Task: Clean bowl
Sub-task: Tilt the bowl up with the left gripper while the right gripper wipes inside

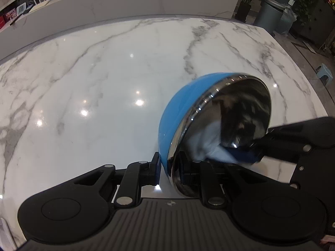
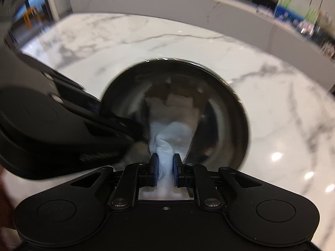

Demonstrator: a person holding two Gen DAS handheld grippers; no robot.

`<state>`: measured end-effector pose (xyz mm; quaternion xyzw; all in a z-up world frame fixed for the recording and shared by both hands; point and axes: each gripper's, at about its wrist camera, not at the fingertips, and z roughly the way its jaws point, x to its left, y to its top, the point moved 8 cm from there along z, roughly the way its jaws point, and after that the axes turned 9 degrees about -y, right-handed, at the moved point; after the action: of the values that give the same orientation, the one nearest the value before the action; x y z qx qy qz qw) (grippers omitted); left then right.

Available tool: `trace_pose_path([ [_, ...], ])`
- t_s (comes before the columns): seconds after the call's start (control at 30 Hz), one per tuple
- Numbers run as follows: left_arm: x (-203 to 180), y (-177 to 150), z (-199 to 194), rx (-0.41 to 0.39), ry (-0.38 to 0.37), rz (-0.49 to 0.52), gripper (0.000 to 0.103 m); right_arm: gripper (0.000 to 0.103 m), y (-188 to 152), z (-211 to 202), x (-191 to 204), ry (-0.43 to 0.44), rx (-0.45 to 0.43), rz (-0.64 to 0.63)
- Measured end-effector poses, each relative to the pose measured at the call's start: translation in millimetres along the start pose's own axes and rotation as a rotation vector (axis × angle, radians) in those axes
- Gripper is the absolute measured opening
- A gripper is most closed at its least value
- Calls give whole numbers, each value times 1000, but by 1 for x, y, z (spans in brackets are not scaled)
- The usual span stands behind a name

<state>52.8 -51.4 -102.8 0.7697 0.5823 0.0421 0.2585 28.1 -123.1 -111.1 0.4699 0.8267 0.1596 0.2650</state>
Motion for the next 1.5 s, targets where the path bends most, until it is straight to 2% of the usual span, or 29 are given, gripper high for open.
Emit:
trace_pose_path([
  [0.07, 0, 0, -1, -4, 8, 6, 15, 11, 0, -1, -1, -66, -22, -52],
  [0.2, -2, 1, -2, -17, 21, 21, 15, 12, -1, 1, 0, -67, -18, -55],
  [0.37, 0, 0, 2, -10, -13, -24, 17, 12, -1, 3, -7, -24, -9, 11],
  [0.57, 0, -5, 10, 32, -78, -92, 20, 12, -2, 2, -10, 5, -2, 33],
  [0.8, -1, -5, 10, 29, -91, -91, 18, 12, -2, 1, -4, 64, 0, 48],
  [0.9, -3, -3, 7, 21, -68, -64, 17, 12, -1, 0, -1, 89, 1, 54],
  [1.03, 0, -1, 2, 5, -2, -23, 16, 13, -1, -1, 2, 123, 3, 63],
  [1.1, 2, 0, 0, -2, 24, -6, 15, 13, 1, -4, 9, 206, 2, 94],
  [1.17, 3, 0, 0, -4, 35, 2, 15, 13, 1, -4, 11, 223, 8, 101],
  [1.33, 3, 1, -1, -4, 48, 19, 15, 12, -1, 0, 7, 168, 24, 84],
  [1.47, 5, 1, -1, -2, 47, 12, 16, 12, -1, -4, 1, -69, -44, -60],
  [1.5, 5, 1, -1, -5, 47, 12, 16, 12, -1, -4, 1, -89, -48, -75],
])
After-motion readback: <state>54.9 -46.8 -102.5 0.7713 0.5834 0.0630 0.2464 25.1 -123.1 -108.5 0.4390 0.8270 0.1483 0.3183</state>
